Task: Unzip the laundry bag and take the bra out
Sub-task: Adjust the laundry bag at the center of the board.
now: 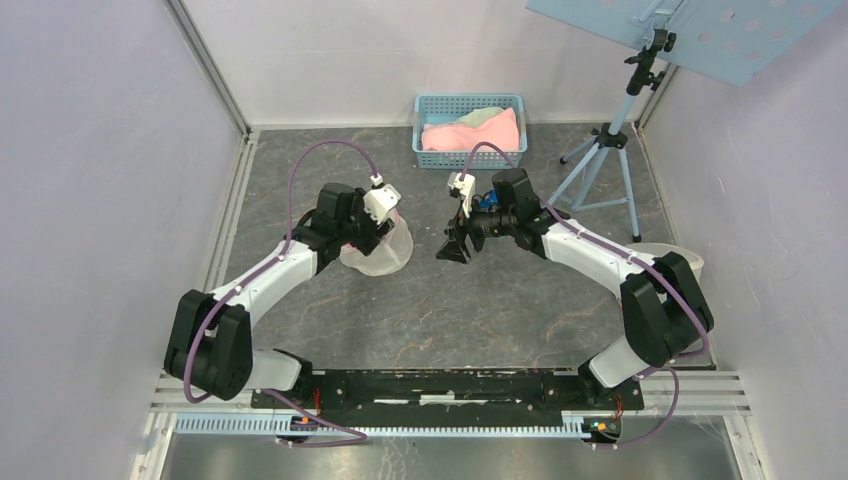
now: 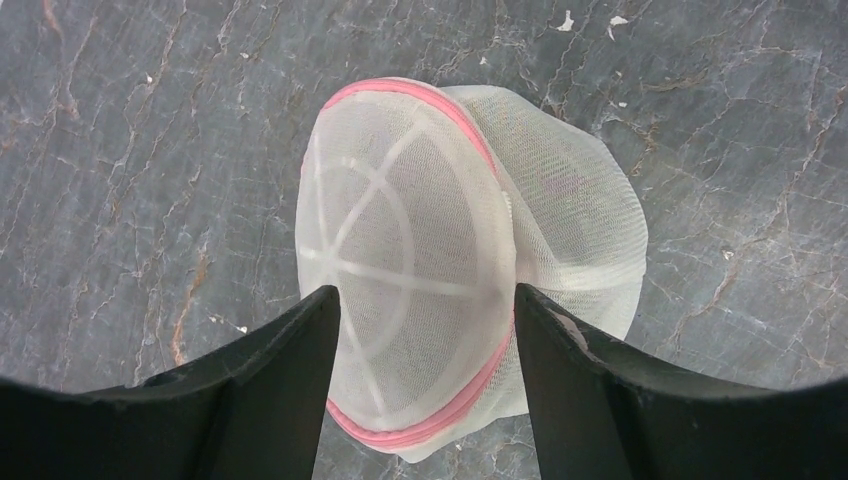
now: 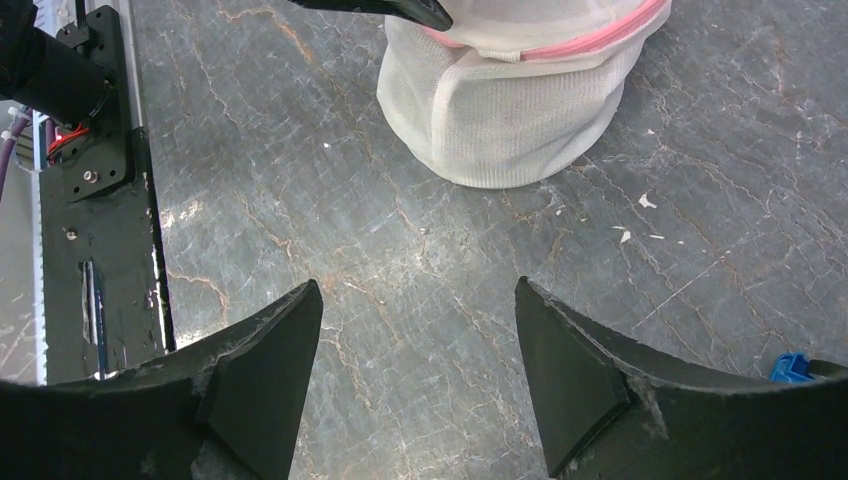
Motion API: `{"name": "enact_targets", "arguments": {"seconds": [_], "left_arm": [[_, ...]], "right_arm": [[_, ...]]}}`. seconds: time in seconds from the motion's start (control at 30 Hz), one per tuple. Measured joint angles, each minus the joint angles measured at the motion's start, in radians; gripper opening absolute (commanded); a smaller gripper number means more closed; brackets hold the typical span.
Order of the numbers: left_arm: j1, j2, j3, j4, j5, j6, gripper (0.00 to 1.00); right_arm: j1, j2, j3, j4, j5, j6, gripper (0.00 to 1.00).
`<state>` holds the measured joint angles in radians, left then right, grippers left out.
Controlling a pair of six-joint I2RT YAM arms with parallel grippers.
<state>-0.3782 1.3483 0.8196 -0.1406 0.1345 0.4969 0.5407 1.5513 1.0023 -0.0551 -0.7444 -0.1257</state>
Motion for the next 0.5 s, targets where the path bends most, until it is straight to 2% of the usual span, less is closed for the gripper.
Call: {"name": "enact_targets", "arguments": {"seconds": [0.2, 0.5], "left_arm": [[-0.006, 0.001, -0.004, 0.011, 0.002, 0.01, 0.71], [-0.016, 0.055, -0.01, 0.015, -0.011, 0.051, 0.77]], "right_arm": [[0.0, 0.002, 0.002, -0.012, 0.0, -0.004, 0.79], [0.0, 0.027, 0.026, -0.018, 0.0, -0.007, 0.8]]}}
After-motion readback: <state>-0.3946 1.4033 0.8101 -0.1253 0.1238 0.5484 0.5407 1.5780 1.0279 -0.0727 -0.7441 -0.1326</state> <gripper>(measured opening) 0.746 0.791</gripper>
